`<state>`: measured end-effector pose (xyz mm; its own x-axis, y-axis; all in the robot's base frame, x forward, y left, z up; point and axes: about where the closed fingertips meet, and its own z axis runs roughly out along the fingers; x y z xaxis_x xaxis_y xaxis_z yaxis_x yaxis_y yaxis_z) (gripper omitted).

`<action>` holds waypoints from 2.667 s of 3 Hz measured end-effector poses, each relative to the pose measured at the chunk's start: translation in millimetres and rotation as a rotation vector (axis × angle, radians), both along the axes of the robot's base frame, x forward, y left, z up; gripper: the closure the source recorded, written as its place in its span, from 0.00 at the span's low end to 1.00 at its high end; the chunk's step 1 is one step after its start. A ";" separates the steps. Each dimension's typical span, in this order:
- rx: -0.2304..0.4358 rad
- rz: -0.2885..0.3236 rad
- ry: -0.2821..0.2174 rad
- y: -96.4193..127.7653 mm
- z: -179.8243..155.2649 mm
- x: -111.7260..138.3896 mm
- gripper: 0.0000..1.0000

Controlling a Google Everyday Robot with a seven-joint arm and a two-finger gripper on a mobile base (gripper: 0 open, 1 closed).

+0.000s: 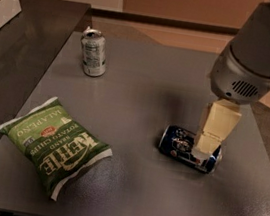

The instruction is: Place pepsi can upright

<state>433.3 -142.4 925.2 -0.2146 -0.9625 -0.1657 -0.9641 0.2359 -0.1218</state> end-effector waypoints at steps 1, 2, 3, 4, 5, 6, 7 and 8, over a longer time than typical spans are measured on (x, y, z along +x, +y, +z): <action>-0.031 -0.037 0.026 17.9 -21.7 -3.3 0.00; -0.059 -0.067 0.043 28.6 -40.2 -9.1 0.00; -0.086 -0.092 0.063 32.9 -57.5 -15.1 0.00; -0.101 -0.112 0.070 33.1 -67.5 -19.1 0.00; -0.109 -0.134 0.075 29.0 -73.7 -19.6 0.00; -0.116 -0.151 0.080 25.1 -79.6 -19.5 0.00; -0.112 -0.161 0.091 22.5 -83.3 -18.3 0.17; -0.106 -0.162 0.102 22.3 -84.4 -16.9 0.41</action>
Offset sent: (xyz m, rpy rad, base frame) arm -0.0181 0.0401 -0.0677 -0.0991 0.0811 -0.1067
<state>416.4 -120.1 840.8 -0.3783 -0.9250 -0.0347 -0.9233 0.3797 -0.0579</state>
